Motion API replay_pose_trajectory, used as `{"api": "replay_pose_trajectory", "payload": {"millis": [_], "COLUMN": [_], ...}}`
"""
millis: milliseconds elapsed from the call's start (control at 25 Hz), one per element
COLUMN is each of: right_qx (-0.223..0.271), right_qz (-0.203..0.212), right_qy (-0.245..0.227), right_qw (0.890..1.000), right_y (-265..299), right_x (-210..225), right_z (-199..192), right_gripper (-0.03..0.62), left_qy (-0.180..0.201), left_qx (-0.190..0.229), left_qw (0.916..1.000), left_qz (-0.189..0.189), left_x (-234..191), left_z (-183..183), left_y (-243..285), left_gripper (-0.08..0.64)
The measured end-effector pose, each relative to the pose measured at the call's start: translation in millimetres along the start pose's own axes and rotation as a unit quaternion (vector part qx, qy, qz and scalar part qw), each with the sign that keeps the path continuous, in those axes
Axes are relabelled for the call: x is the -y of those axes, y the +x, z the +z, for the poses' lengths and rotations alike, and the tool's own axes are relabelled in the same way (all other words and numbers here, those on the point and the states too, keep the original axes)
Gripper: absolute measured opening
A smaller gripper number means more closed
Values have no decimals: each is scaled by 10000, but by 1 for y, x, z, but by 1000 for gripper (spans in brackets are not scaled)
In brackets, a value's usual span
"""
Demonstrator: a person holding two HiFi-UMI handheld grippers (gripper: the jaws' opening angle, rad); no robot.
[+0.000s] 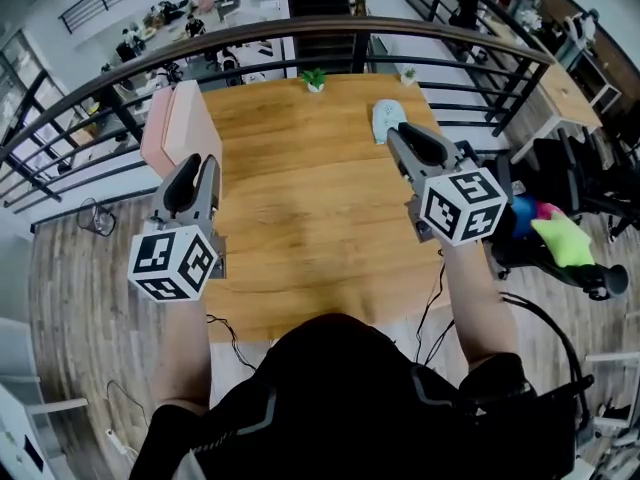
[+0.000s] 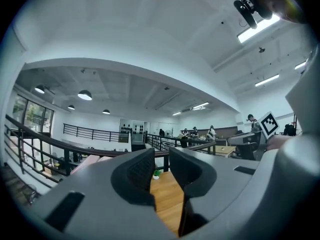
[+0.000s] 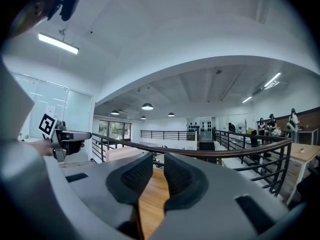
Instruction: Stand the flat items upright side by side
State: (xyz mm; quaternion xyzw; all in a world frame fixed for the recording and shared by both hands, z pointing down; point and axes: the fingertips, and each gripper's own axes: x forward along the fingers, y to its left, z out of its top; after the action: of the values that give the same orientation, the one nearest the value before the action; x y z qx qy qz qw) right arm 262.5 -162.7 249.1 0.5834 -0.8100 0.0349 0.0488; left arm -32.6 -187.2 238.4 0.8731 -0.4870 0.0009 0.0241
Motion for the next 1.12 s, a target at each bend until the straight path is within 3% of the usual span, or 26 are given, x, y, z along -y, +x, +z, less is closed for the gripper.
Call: {"api": "replay_pose_trajectory", "payload": {"millis": [200, 400, 600, 1000, 1120], "right_qx": [43, 51, 36, 26, 24], "right_qz": [-38, 101, 87, -265, -314], "right_qy": [-30, 75, -22, 75, 69], "right_qw": [10000, 9999, 10000, 9996, 9995], "right_y": [-14, -19, -20, -25, -24], "right_x": [16, 18, 20, 25, 23], "right_z": [3, 0, 1, -9, -10], "right_gripper": [32, 17, 15, 14, 14], "left_qy": [-69, -180, 203, 709, 627], "left_qx": [-99, -327, -492, -519, -463], "left_qw": [9999, 9991, 9970, 9938, 9947], "left_qz": [67, 177, 564, 686, 676], "left_x": [17, 23, 24, 38, 37], "left_z": [-3, -9, -13, -15, -14], "left_y": [2, 0, -9, -18, -19], "left_gripper": [40, 29, 29, 29, 29]}}
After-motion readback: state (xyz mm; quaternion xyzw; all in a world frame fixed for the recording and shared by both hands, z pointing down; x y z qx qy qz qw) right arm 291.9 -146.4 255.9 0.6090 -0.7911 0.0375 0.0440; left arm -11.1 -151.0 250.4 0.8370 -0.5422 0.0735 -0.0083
